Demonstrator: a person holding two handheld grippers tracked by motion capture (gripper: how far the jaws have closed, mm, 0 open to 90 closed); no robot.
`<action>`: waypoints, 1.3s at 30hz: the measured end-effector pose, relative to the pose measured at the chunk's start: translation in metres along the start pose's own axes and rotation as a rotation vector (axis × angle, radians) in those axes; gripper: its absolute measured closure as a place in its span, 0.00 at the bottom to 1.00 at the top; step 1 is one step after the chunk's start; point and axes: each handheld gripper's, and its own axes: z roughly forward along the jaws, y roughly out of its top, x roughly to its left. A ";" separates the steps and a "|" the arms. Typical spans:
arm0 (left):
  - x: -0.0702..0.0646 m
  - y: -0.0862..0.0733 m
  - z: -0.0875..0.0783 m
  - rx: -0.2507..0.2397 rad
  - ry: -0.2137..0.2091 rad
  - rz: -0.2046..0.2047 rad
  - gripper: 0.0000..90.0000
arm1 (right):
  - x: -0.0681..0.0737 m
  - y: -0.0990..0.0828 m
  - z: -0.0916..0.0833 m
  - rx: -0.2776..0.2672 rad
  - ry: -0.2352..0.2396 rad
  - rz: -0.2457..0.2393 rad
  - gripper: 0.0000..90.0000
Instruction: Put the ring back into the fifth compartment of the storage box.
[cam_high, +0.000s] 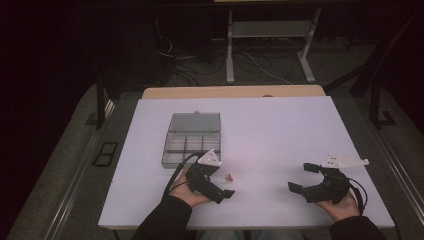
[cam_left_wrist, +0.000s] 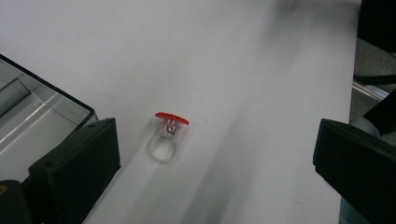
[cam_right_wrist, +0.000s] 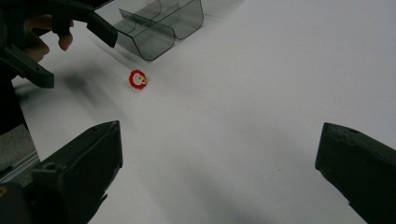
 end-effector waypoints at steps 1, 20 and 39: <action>0.000 0.000 0.001 0.007 -0.001 0.004 0.00 | 0.000 0.000 0.000 0.001 0.000 0.000 0.00; 0.005 0.001 0.020 0.050 0.007 0.028 0.14 | 0.000 0.000 0.002 0.011 0.013 0.001 0.00; 0.017 0.001 0.028 0.075 0.013 0.033 0.41 | 0.001 0.000 0.003 0.026 0.022 -0.001 0.00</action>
